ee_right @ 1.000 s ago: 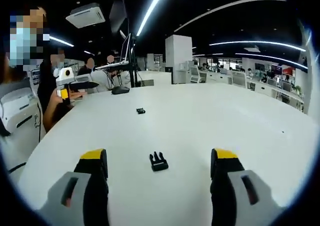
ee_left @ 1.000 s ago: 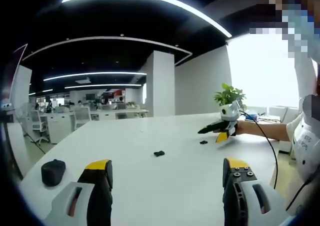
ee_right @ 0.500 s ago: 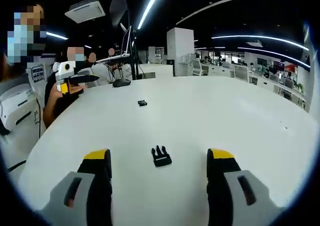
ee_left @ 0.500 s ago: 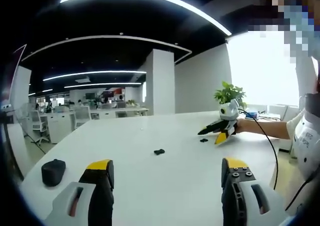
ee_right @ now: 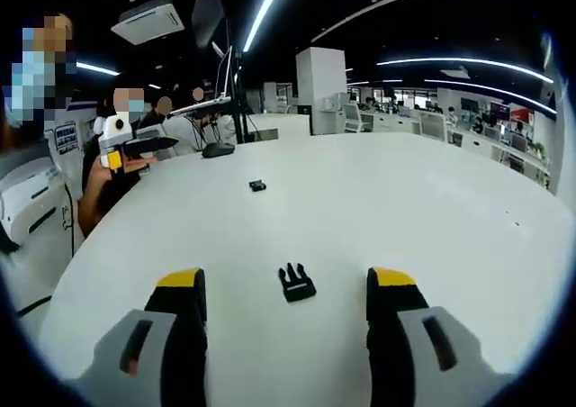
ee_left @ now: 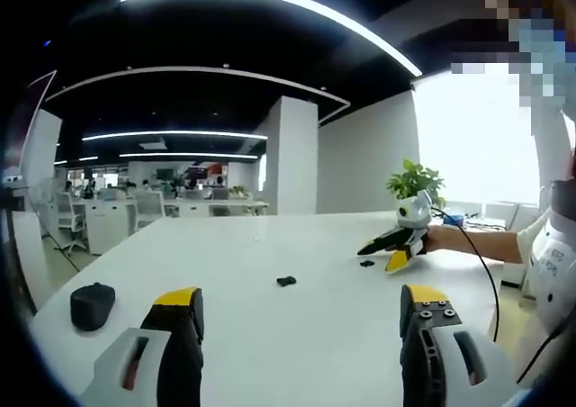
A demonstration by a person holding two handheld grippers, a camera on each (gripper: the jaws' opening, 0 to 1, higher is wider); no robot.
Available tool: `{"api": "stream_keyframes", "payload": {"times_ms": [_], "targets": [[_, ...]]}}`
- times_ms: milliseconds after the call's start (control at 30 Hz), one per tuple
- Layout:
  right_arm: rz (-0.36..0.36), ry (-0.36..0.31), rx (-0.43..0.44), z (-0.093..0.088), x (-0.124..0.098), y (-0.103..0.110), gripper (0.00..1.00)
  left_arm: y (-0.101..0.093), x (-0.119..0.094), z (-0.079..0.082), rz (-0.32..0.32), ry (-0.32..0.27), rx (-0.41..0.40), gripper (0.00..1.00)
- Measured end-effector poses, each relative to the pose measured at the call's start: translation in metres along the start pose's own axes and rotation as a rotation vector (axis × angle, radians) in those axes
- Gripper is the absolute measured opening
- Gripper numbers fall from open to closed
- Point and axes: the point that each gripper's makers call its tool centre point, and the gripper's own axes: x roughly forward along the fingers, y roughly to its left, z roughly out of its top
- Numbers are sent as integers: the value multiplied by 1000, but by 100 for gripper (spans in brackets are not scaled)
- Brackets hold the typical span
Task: Snap the two parts of the plastic buckle together until the buckle closes and remains connected.
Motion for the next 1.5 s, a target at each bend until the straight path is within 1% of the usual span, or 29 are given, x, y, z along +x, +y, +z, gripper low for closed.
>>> {"api": "stream_keyframes", "payload": {"times_ms": [200,333,400,533,700,800,867,1000,1500], "targets": [[-15,7,-15,-1,1,0,70,1,0,-3,5,2,-14,93],[-24,-4,-6,-1,2,-2,62,0,0,-5,5,12,-6,93],[-40,0,-10,-2,1,-4,62,0,0,-5,3,12,0,93],[-41,-3,-9,-2,1,-5,58,-2,0,-5,-1,16,8,93],[-52,10,-22,-3,2,-6,55,-1,0,-7,2,22,8,92],[-60,11,-45,-4,3,-6,53,0,0,-9,3,30,12,92],[-62,11,-42,-3,4,-6,53,0,0,-10,4,36,12,92],[-56,7,-36,-3,5,-6,47,0,0,-9,4,34,11,92],[-76,0,-31,-3,3,-10,31,0,0,-9,2,33,12,92]]}}
